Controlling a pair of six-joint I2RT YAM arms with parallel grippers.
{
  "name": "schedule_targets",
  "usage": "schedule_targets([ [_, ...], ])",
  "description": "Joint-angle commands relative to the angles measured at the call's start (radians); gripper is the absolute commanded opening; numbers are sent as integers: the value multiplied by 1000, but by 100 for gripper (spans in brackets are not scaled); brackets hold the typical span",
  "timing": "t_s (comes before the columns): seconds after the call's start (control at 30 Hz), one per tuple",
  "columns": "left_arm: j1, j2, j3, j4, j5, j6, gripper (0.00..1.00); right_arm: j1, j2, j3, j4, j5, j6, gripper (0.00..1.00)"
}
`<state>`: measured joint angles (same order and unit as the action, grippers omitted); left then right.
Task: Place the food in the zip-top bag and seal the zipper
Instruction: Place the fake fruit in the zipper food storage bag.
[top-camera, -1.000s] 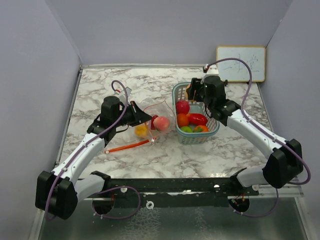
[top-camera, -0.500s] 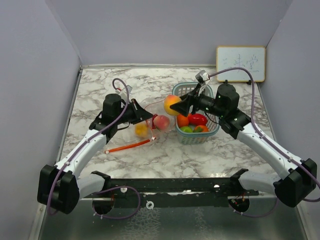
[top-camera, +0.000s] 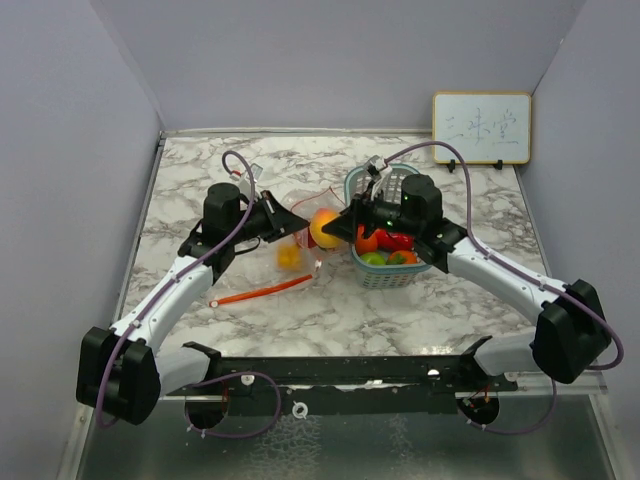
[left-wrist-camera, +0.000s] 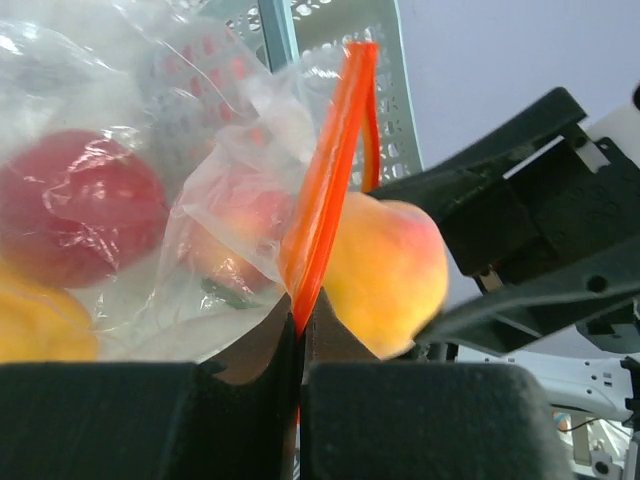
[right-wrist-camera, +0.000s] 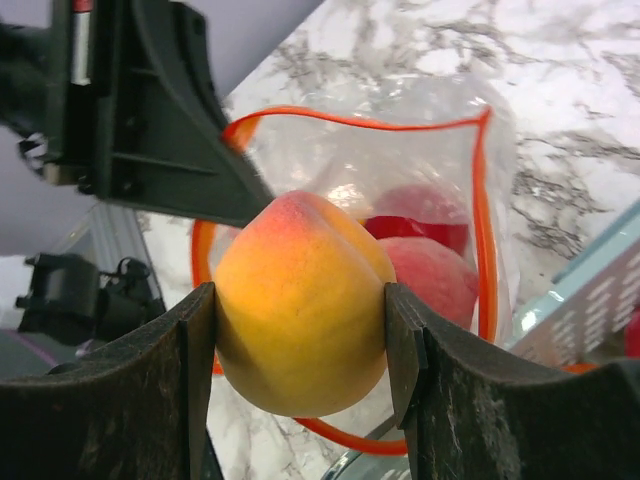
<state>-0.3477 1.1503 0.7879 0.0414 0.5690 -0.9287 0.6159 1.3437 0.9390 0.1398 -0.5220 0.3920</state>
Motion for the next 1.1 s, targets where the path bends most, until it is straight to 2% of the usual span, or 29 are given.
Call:
schedule_targets([
  [0.0,-2,-29,-9,82,73,-45,0,8,25,-3,-13,260,6,37],
  [0.1,-2,-35,-9,78,77,-44,0,12,56,36,-93,440,-5,35],
  [0.2,-3,-27,1,79,76,-38,0,14,104,82,-153,502,-37,34],
  [0.37,-3,23,33,102,86,-31,0,39,103,84,-121,418,-79,35],
  [0.5,-2,69,77,120,89,-19,0,86,110,111,-121,312,-119,39],
  [0.57,-2,89,94,135,90,-18,0,108,122,135,-131,248,-134,45],
  [0.67,-3,105,118,139,95,-13,0,130,132,176,-158,199,-163,60],
  [0.83,-2,86,135,115,86,8,0,131,61,184,-178,352,-170,96],
  [0.87,-2,78,137,102,81,18,0,131,41,185,-185,385,-175,100],
  [1.07,-2,32,148,24,41,79,0,131,-31,232,-260,526,-197,100],
])
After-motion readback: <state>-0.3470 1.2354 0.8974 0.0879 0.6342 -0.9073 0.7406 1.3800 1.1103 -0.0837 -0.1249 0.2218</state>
